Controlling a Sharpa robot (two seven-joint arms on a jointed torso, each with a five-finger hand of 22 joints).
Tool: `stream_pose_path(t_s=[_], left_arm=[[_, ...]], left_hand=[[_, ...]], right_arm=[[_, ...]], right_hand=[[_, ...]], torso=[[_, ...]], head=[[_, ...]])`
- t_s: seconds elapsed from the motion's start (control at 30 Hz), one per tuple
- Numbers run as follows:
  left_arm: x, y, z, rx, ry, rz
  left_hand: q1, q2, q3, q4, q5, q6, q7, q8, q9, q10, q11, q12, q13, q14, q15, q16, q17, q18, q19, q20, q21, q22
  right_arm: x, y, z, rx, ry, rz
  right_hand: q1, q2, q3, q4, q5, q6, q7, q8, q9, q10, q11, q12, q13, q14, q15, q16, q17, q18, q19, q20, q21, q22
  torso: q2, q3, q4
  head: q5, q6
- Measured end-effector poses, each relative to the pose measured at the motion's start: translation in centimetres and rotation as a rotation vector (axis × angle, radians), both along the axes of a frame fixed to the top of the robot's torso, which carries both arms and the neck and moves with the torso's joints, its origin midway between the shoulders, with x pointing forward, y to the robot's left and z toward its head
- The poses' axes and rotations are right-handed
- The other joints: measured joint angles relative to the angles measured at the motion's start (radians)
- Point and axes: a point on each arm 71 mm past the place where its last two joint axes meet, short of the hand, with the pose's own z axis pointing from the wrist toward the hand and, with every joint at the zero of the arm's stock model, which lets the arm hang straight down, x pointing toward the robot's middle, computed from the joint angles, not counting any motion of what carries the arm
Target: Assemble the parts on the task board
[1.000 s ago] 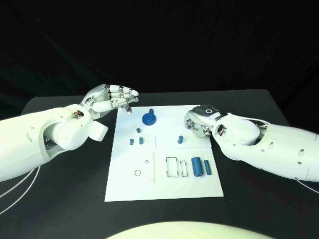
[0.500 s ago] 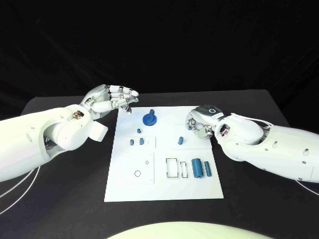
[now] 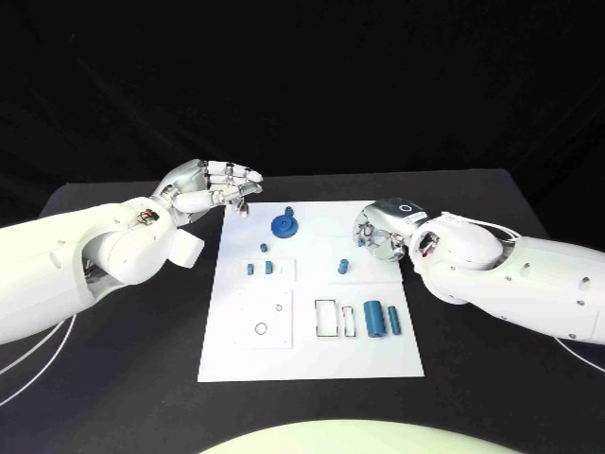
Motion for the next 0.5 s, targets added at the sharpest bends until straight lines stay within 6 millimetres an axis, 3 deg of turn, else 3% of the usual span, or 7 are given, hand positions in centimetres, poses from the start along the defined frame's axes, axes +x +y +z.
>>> stream_pose_path(t_s=[0.1, 0.27, 0.5], left_arm=[[0.0, 0.0, 0.0, 0.0, 0.0, 0.0], [0.0, 0.0, -0.01, 0.001, 0.001, 0.0], [0.0, 0.02, -0.01, 0.002, 0.002, 0.0]], left_hand=[[0.0, 0.0, 0.0, 0.0, 0.0, 0.0, 0.0, 0.0, 0.0, 0.0, 0.0, 0.0, 0.0, 0.0, 0.0, 0.0, 0.0, 0.0, 0.0, 0.0, 0.0, 0.0], [0.0, 0.0, 0.0, 0.0, 0.0, 0.0, 0.0, 0.0, -0.001, -0.004, 0.004, -0.005, -0.001, 0.0, 0.0, 0.0, -0.001, 0.0, 0.0, 0.0, 0.0, 0.0], [0.0, 0.0, 0.0, 0.0, 0.0, 0.0, 0.0, 0.0, -0.001, -0.004, 0.004, -0.005, -0.001, 0.0, 0.0, 0.0, -0.001, 0.0, 0.0, 0.0, 0.0, 0.0]], right_arm=[[0.13, 0.04, -0.05, -0.001, 0.009, -0.002], [0.4, 0.1, -0.15, -0.006, 0.022, -0.006], [0.69, 0.18, -0.08, -0.008, 0.027, -0.008]], right_hand=[[-0.009, 0.001, -0.001, -0.004, -0.021, 0.0, 0.0, -0.005, -0.003, 0.004, -0.004, -0.011, -0.001, 0.0, 0.0, 0.0, -0.002, 0.0, 0.0, 0.0, -0.008, 0.0], [-0.024, -0.003, -0.005, -0.008, -0.038, -0.029, 0.018, -0.031, -0.009, -0.002, -0.016, -0.042, -0.011, -0.005, 0.007, 0.0, -0.008, 0.001, -0.011, 0.011, -0.035, 0.0], [-0.063, -0.027, -0.01, -0.004, -0.038, -0.076, 0.037, -0.064, -0.026, -0.079, 0.014, -0.088, -0.036, -0.004, 0.029, 0.0, -0.009, 0.001, -0.031, 0.031, -0.078, -0.001]], torso=[[0.0, 0.0, 0.0], [0.0, 0.0, 0.0003], [0.0, -0.0002, 0.0012]], head=[[-0.001, 0.0], [-0.002, -0.001], [-0.003, -0.002]])
